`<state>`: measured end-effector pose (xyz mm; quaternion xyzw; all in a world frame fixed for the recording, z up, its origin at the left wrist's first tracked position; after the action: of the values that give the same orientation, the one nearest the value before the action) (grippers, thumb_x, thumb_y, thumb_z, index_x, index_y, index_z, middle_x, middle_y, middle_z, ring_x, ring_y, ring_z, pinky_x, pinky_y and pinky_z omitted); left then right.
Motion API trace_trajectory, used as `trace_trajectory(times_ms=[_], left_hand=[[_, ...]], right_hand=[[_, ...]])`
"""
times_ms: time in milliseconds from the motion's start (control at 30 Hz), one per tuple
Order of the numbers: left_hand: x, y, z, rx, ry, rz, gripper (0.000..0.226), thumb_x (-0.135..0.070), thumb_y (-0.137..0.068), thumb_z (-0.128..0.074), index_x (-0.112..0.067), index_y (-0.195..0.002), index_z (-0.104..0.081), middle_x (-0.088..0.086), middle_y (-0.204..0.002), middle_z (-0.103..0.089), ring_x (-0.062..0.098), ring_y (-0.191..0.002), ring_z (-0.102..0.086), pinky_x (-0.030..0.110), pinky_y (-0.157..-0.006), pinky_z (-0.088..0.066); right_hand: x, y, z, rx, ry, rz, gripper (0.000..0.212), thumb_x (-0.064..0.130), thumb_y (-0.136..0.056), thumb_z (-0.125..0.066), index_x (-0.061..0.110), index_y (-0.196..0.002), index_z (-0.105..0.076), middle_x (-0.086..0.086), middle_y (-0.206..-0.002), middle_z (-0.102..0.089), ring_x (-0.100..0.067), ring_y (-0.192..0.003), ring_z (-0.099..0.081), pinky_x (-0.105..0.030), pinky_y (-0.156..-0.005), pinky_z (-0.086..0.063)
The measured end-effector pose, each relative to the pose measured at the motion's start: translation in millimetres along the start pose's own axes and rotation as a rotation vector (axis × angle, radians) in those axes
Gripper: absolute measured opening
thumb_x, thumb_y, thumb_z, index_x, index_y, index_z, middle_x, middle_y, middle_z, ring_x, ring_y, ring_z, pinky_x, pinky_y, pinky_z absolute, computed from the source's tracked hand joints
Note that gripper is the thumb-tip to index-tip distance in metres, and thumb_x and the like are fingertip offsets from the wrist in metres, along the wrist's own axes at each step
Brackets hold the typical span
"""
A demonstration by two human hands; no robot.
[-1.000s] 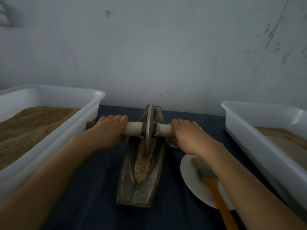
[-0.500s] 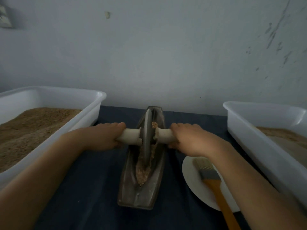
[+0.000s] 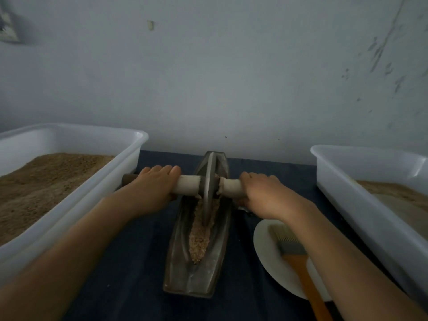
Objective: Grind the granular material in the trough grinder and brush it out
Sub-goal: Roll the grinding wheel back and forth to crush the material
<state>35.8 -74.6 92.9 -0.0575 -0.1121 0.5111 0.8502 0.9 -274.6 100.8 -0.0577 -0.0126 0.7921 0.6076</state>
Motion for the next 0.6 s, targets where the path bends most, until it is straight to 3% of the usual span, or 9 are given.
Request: trace_trajectory(times_ms=[100,233,333,400,500,600], left_hand=[[-3.3,11.0,10.1,0.193,0.042,-0.04,0.036,-0.036,-0.091,-0.055,-0.025,-0.118,-0.034,-0.004,-0.124,-0.048,0.012,-0.11,-0.048,0.028,-0.096,-0.036],[-6.4,28.2,21.6,0.438,0.129,-0.092,0.032,-0.03,-0.093,-0.054,-0.033,-0.097,-0.023,-0.014,-0.097,-0.042,0.003,-0.09,-0.044,0.02,-0.082,-0.035],[-5.3,35.9,27.4,0.541,0.173,-0.094,0.026,-0.029,-0.093,-0.053,-0.032,-0.1,-0.028,-0.016,-0.089,-0.04,0.001,-0.08,-0.044,0.016,-0.073,-0.033],[-4.4,37.2,28.0,0.568,0.172,-0.099,0.025,-0.03,-0.093,-0.052,-0.03,-0.106,-0.03,-0.015,-0.091,-0.042,0.001,-0.08,-0.044,0.015,-0.071,-0.033],[-4.5,31.5,23.1,0.548,0.2,-0.095,0.025,-0.027,-0.094,-0.053,-0.032,-0.095,-0.028,-0.016,-0.087,-0.04,0.001,-0.075,-0.043,0.014,-0.067,-0.032],[-4.7,21.2,18.2,0.452,0.202,-0.073,0.023,-0.025,-0.093,-0.054,-0.03,-0.101,-0.033,-0.01,-0.102,-0.047,0.004,-0.089,-0.048,0.023,-0.083,-0.039]], right_hand=[[7.1,13.6,9.8,0.164,-0.065,0.011,0.036,0.036,-0.093,-0.052,0.011,-0.117,-0.043,-0.006,-0.111,-0.053,-0.022,-0.1,-0.051,-0.03,-0.074,-0.032],[16.6,29.2,21.4,0.296,-0.116,0.05,0.041,0.037,-0.093,-0.054,0.009,-0.12,-0.042,0.007,-0.078,-0.037,-0.009,-0.075,-0.042,-0.019,-0.054,-0.029],[20.7,36.4,25.8,0.33,-0.119,0.089,0.042,0.038,-0.094,-0.052,0.009,-0.122,-0.041,0.008,-0.075,-0.032,-0.003,-0.063,-0.032,-0.017,-0.05,-0.025],[21.5,37.7,26.0,0.342,-0.121,0.102,0.042,0.038,-0.094,-0.051,0.009,-0.123,-0.041,0.008,-0.074,-0.031,-0.002,-0.062,-0.031,-0.016,-0.05,-0.024],[18.9,32.9,23.6,0.347,-0.13,0.091,0.037,0.038,-0.094,-0.052,0.011,-0.116,-0.043,0.008,-0.075,-0.034,-0.002,-0.063,-0.033,-0.016,-0.05,-0.025],[12.6,20.1,16.9,0.293,-0.108,0.058,0.031,0.038,-0.093,-0.053,0.014,-0.108,-0.042,0.006,-0.08,-0.04,-0.007,-0.069,-0.04,-0.022,-0.056,-0.03]])
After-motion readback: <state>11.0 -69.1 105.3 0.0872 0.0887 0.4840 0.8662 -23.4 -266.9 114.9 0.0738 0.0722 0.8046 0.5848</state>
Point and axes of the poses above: each hand's wrist, its own y-axis away from the middle knuckle, its own z-axis out of the back of the hand, x = y × z, the point moved 4 cm from there along -y, towards the middle knuckle
